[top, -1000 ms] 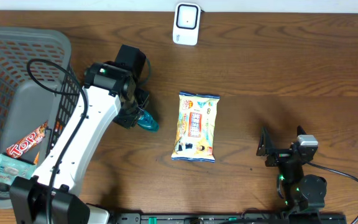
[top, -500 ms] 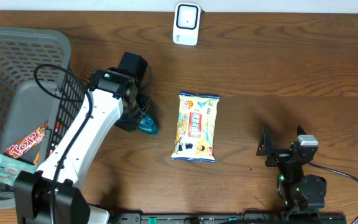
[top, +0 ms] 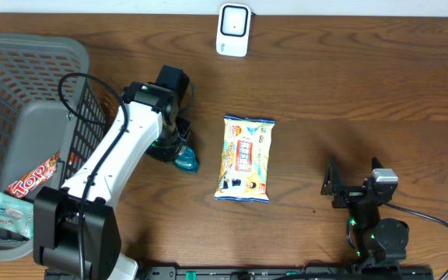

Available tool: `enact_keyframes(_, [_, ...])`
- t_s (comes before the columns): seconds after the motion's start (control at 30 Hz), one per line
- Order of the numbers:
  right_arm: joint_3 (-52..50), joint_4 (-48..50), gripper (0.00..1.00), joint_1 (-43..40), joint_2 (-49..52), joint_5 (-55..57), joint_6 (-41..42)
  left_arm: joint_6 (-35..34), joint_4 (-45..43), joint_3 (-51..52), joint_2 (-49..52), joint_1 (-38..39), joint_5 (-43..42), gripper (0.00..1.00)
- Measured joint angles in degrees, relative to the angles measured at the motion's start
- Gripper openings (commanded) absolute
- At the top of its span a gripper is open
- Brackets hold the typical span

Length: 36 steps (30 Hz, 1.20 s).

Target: Scan the item barcode

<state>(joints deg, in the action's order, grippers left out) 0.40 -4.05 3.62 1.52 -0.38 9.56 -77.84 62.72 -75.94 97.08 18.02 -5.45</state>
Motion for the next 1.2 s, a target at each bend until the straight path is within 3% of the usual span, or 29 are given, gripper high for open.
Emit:
enact_keyframes(0.07, [0.0,0.0,0.99,0.0,0.0,0.0,0.0,0.0,0.0,0.0,0.0,0.0,-0.1,0.17])
enact_keyframes(0.1, [0.0,0.0,0.99,0.0,0.0,0.0,0.0,0.0,0.0,0.0,0.0,0.0,-0.2,0.26])
enact_keyframes(0.3, [0.0,0.0,0.99,0.0,0.0,0.0,0.0,0.0,-0.1,0.0,0.0,0.0,-0.6,0.53])
enact_keyframes(0.57, [0.0,0.0,0.99,0.0,0.0,0.0,0.0,1.3,-0.2,-1.0,0.0,0.0,-1.6,0.77])
enact_keyframes(1.2, [0.0,0.0,0.99,0.0,0.0,0.0,0.0,2.8,-0.2,-1.4,-11.6,0.0,-1.7,0.86])
